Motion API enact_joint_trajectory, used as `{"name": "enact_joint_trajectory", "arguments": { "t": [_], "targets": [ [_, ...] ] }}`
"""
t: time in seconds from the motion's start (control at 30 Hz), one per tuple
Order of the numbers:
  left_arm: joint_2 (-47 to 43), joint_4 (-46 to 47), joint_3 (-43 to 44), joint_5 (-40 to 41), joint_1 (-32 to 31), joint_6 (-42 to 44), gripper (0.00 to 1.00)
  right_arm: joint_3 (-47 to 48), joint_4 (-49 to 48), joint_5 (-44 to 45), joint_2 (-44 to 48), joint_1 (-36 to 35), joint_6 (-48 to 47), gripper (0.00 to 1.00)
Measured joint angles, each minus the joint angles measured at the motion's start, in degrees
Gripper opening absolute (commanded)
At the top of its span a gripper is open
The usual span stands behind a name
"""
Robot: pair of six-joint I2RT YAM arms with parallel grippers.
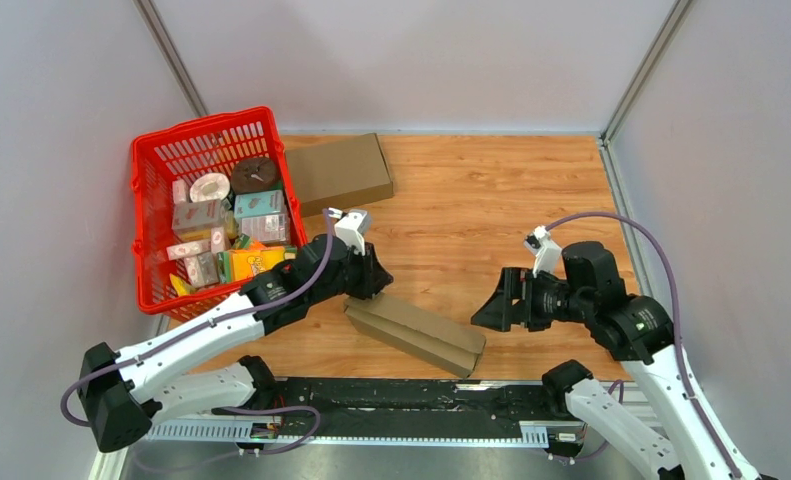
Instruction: Fold the paper box
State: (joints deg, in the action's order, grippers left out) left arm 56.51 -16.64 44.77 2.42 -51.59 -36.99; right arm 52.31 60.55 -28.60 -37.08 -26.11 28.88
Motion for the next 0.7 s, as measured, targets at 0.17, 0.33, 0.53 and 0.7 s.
{"name": "enact_joint_trajectory", "arguments": {
  "t": [0.17,0.33,0.53,0.7],
  "targets": [
    [1.14,1.03,0.09,-0.07,0.00,0.02,0.24,2.64,3.08,-3.48,0.63,0.00,-1.05,0.94],
    [1.49,1.42,0.13,-0.04,0.00,0.04,0.24,0.33,5.53,-7.87,1.01,0.00,-0.20,0.94],
    [1.70,1.70,0.13,-0.13,0.00,0.04,0.24,-1.66,7.69,-12.26,0.50,0.09,2.01,0.85],
    [2.01,1.97,0.13,-0.46,0.00,0.04,0.24,-4.42,6.34,-15.54,0.00,0.66,5.51,0.76]
  ]
}}
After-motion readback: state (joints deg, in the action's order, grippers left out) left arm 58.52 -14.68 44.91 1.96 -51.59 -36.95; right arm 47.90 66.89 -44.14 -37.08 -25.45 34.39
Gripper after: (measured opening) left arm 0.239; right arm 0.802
